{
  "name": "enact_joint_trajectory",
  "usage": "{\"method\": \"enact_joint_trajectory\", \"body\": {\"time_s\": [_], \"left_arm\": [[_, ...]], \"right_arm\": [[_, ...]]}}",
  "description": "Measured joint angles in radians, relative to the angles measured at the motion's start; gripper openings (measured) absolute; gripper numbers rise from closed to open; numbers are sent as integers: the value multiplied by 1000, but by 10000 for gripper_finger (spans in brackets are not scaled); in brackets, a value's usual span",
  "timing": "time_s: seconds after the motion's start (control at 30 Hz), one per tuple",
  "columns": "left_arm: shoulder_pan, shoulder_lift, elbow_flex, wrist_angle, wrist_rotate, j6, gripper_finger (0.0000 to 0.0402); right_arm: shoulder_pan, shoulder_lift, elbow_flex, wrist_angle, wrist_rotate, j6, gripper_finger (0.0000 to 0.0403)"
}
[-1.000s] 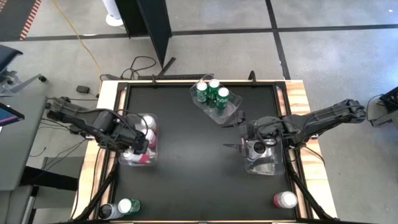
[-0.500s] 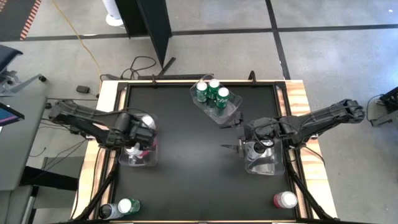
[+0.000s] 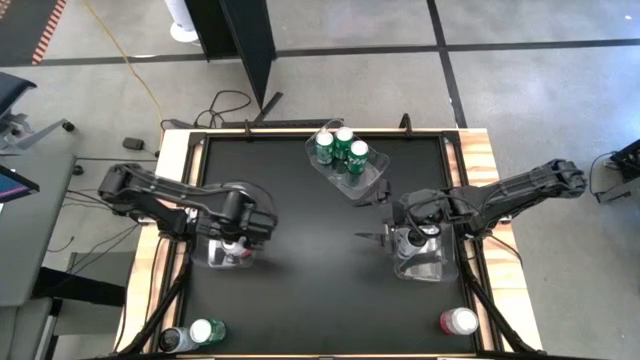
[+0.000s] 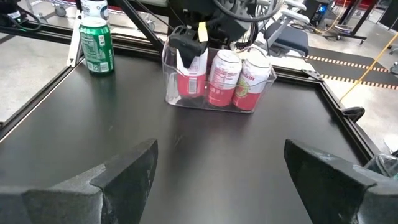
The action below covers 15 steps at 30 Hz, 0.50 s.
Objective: Sort soda cans
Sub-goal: Put the top pink white soda can into the left transparent bin
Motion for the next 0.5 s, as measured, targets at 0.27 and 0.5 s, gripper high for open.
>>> {"method": "enact_joint_trajectory", "body": {"time_s": [0.27, 0.5], "left_arm": [[21, 17, 0, 2, 14, 35, 307], [22, 17, 0, 19, -34, 78, 328]], "right_arm": [[27, 0, 0, 0, 0, 2, 366], [31, 0, 0, 1, 0, 2, 366]]}}
